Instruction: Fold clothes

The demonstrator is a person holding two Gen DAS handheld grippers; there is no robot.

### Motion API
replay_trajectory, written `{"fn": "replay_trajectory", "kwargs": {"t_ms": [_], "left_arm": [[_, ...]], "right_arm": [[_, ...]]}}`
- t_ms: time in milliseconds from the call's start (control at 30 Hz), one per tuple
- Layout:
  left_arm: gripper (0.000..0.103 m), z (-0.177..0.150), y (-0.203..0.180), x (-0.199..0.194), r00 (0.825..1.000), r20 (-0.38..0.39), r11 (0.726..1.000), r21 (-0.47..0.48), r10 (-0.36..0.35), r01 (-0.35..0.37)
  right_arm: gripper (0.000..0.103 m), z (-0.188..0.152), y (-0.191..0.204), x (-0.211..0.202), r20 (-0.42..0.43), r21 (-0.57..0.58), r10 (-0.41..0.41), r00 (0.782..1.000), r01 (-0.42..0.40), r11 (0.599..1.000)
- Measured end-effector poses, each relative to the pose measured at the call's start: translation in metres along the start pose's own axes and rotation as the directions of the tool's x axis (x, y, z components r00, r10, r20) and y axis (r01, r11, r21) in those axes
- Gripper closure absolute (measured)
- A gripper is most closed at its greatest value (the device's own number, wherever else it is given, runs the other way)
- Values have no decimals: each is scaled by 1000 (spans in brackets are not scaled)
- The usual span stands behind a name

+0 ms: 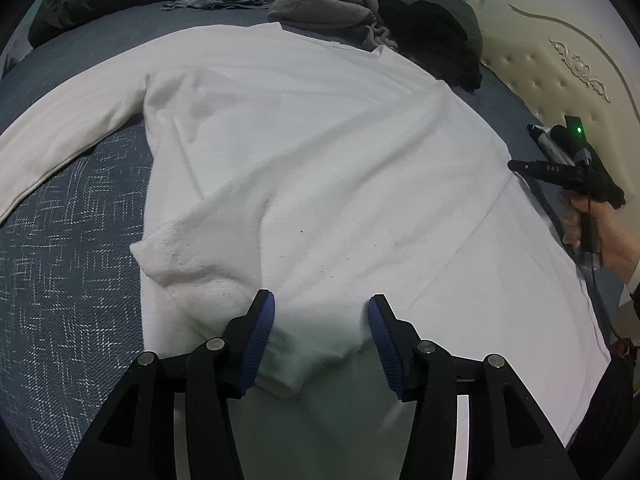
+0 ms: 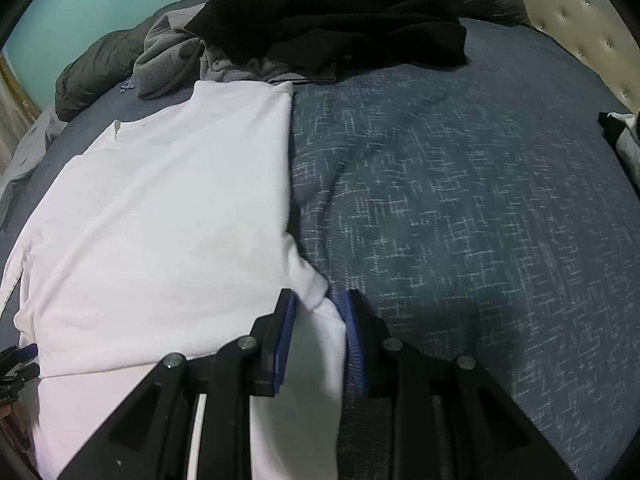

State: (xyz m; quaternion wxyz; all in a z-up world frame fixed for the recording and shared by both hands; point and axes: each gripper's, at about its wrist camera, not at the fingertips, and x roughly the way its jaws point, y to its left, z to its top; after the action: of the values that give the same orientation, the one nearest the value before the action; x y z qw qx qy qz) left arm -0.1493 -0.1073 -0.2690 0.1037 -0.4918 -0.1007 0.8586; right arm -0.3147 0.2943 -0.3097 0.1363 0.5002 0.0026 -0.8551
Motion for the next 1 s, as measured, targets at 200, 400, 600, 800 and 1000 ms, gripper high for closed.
{"fn": "replay_trajectory", "kwargs": {"t_ms": [200,400,600,800,1000], "left_arm": [[48,2,-4,0,1000,3,1000,4,7,-7],[48,6,-9,-3,1000,13,1000,-1,13,-13],[47,4,-2,-20,998,44,999,-17,43,-42],[47,-12,24,-43,993,65,993,-72,99,-95],[47,-31,58,-71,986,95,978,-166,140,-123]], "right_arm": [[78,-2,-11,-6,10,74,-76,997,75,994],[78,-13,-7,-34,111,165,-39,993,20,986],[78,-34,27,-51,159,177,89,983,-117,977],[78,-59,66,-60,183,188,198,963,-232,955],[78,-73,94,-63,201,176,276,940,-312,934]]}}
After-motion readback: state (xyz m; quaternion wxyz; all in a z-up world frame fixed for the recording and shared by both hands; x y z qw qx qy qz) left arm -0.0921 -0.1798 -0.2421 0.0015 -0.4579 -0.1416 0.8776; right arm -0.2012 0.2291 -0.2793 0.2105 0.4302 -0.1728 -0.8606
